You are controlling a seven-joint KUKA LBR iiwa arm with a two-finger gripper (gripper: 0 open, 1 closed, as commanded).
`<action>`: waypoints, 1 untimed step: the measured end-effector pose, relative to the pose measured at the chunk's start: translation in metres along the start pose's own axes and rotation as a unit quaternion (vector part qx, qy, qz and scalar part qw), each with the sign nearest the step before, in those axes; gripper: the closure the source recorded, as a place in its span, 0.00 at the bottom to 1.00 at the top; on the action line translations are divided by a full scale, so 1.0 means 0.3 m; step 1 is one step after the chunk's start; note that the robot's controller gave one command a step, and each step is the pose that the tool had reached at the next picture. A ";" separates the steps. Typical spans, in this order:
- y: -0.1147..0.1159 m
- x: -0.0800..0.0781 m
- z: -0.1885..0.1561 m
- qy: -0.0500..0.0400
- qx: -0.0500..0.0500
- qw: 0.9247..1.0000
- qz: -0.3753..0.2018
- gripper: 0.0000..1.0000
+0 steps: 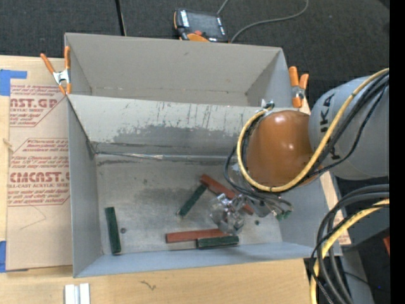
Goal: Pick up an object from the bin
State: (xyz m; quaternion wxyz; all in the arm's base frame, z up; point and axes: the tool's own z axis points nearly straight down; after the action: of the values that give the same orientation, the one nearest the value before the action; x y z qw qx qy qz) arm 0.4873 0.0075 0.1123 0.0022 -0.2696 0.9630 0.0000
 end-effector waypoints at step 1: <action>0.001 0.003 0.007 0.002 -0.001 1.000 0.000 0.00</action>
Offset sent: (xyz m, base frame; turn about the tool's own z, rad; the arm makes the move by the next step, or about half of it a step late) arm 0.0000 0.0000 0.0000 0.0000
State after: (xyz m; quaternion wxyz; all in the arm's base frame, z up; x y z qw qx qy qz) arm 0.4862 0.0073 0.1101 0.0003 -0.2691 0.9631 0.0007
